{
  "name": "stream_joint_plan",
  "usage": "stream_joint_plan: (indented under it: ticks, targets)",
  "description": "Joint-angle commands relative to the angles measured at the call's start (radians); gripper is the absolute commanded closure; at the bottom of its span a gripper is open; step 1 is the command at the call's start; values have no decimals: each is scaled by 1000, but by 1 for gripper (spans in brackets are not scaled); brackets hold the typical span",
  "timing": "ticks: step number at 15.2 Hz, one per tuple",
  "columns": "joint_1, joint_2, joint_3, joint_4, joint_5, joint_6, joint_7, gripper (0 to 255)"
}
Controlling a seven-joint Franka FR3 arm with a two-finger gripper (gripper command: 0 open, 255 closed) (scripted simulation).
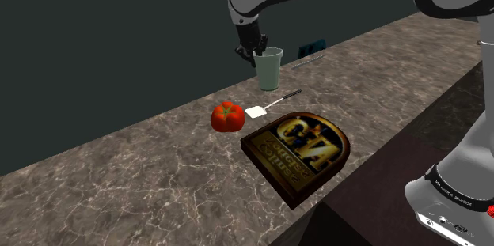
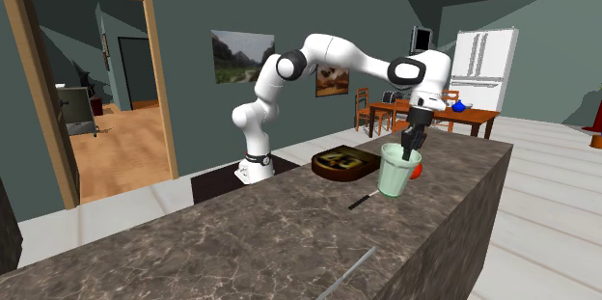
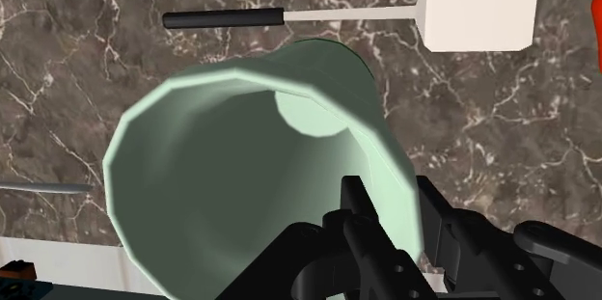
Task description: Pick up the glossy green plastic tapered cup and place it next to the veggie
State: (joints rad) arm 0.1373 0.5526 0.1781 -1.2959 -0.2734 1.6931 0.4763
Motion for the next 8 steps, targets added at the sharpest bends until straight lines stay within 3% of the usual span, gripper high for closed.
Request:
stream_joint_plan:
  ticks: [1,8]
  targets:
    - [0,5,0,-17,-2,23,5,255]
    - [-3,17,-2,-63,-6,79,17,255]
